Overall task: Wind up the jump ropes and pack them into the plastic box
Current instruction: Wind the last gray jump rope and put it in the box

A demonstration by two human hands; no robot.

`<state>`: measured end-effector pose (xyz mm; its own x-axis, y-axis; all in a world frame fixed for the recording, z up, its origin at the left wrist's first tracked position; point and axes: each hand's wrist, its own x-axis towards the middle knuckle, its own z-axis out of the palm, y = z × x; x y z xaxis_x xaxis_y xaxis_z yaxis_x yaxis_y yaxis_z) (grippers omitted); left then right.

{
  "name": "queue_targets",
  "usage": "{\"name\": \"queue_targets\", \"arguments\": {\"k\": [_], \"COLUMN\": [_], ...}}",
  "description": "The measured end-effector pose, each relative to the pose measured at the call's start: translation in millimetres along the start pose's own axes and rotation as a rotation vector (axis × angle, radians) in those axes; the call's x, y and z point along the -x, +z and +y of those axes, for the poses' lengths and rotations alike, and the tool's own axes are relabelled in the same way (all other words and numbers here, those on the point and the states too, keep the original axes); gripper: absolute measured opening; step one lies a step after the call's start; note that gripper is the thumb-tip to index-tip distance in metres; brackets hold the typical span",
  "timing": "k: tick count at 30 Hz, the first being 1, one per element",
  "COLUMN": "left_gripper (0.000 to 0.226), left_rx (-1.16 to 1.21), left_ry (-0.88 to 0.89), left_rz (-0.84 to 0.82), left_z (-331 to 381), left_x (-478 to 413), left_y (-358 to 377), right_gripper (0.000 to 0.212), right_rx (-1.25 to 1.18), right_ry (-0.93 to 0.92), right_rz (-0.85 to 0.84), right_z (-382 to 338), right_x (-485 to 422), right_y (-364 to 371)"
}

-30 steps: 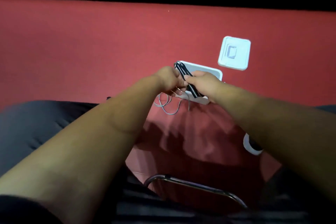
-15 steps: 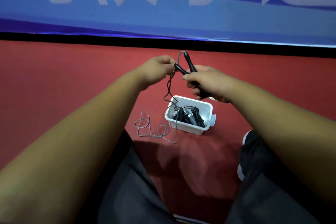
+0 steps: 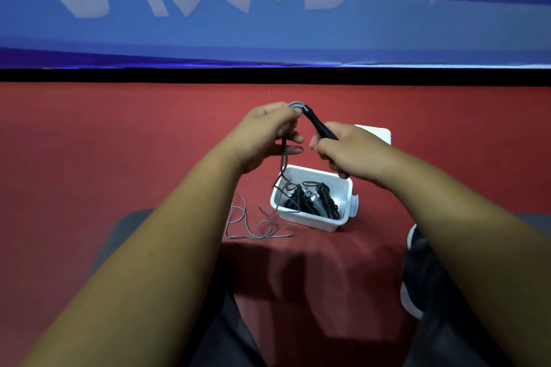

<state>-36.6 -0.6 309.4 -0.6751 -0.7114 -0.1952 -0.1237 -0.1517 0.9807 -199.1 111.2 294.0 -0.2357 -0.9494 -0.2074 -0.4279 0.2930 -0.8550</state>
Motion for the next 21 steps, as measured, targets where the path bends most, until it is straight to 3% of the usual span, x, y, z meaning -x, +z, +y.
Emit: {"name": "queue_targets", "arguments": {"k": [9, 13, 21], "left_gripper": [0.023, 0.024, 0.028], "left_rx": [0.158, 0.225, 0.001], "left_ry": [0.014, 0.020, 0.041], "left_rz": [-0.074, -0.005, -0.100], "left_z": [5.1, 2.7, 6.2], "left_x": [-25.0, -34.0, -35.8], "left_y": [3.9, 8.0, -0.3], "right_gripper": [0.016, 0.033, 0.047], "right_rx": [0.045, 0.057, 0.024], "right_ry": [-0.004, -0.004, 0.013], "right_rz": [0.070, 0.138, 0.236], "right_z": [19.0, 26.4, 24.3], "right_x": [-28.1, -29.9, -24.9], "right_y": [-18.6, -22.0, -23.1]}}
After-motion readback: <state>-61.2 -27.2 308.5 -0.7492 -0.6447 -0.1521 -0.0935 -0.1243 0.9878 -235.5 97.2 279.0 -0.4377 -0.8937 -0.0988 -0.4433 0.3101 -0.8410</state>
